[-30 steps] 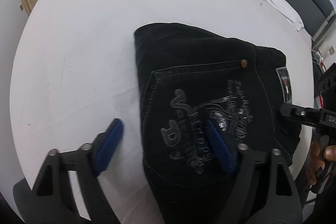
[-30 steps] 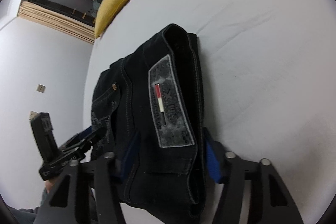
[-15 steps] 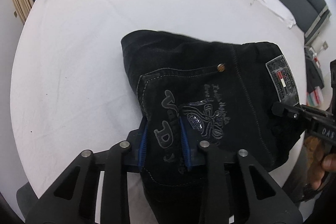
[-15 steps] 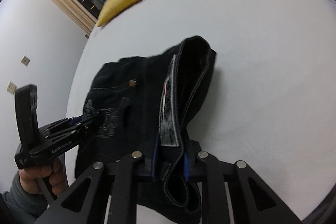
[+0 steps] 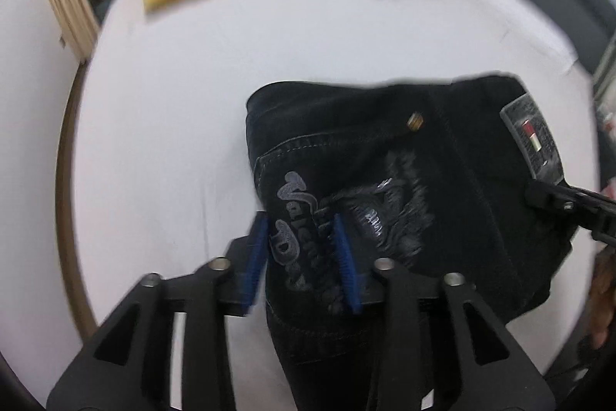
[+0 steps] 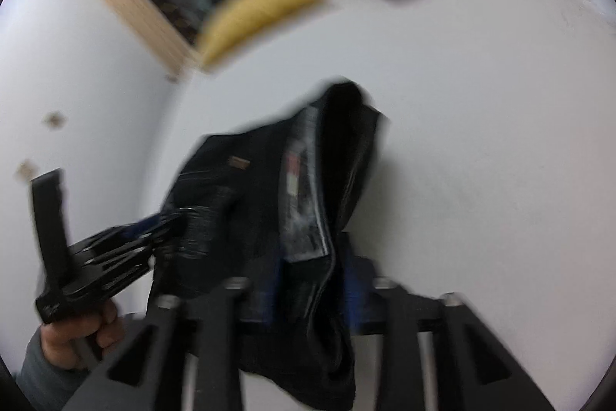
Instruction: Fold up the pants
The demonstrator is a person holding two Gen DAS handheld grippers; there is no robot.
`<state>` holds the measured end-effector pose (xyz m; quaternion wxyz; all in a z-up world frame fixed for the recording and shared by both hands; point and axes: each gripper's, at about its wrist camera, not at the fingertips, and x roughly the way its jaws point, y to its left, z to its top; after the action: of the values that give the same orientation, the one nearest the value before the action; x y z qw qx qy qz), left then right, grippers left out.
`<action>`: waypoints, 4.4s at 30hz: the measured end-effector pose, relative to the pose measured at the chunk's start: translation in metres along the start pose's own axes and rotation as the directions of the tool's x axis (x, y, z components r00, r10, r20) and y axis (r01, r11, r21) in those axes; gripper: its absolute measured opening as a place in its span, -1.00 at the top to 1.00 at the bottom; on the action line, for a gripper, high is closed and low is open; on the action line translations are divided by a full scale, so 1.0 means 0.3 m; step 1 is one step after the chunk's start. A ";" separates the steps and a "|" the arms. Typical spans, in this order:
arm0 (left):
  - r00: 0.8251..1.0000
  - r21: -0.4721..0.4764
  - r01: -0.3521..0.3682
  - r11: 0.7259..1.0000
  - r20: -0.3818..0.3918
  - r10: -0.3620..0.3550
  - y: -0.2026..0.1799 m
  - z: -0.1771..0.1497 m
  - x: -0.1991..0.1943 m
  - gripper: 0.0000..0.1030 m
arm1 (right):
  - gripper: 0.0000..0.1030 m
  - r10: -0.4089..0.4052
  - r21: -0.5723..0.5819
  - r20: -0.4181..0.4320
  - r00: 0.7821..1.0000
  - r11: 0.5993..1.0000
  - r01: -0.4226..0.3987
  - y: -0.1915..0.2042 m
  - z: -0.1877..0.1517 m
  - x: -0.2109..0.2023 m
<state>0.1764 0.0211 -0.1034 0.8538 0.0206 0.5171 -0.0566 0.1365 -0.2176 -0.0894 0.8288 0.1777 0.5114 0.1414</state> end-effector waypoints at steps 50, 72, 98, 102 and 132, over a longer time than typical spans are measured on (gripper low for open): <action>0.973 -0.204 -0.084 0.975 0.193 0.124 -0.008 -0.367 -0.545 -1.00 | -1.00 -0.294 -0.092 0.400 0.868 0.930 0.357 0.392 -0.361 -0.610; 0.981 -0.193 -0.070 0.979 0.162 0.102 -0.031 -0.349 -0.536 -1.00 | -1.00 -0.286 -0.129 0.340 0.896 0.929 0.346 0.394 -0.381 -0.541; 0.981 -0.192 -0.071 0.979 0.164 0.103 -0.037 -0.346 -0.531 -1.00 | -1.00 -0.284 -0.140 0.320 0.904 0.929 0.342 0.403 -0.388 -0.513; 0.981 -0.191 -0.071 0.979 0.164 0.103 -0.038 -0.346 -0.531 -1.00 | -1.00 -0.285 -0.139 0.320 0.904 0.929 0.342 0.404 -0.389 -0.513; 0.981 -0.184 -0.070 0.980 0.167 0.101 -0.039 -0.339 -0.526 -1.00 | -1.00 -0.281 -0.142 0.314 0.907 0.931 0.338 0.393 -0.398 -0.508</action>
<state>0.0130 0.0308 -0.0106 0.8960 -0.0384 0.4416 0.0251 -0.0435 -0.1572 0.0345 0.9195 0.0316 0.3907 0.0290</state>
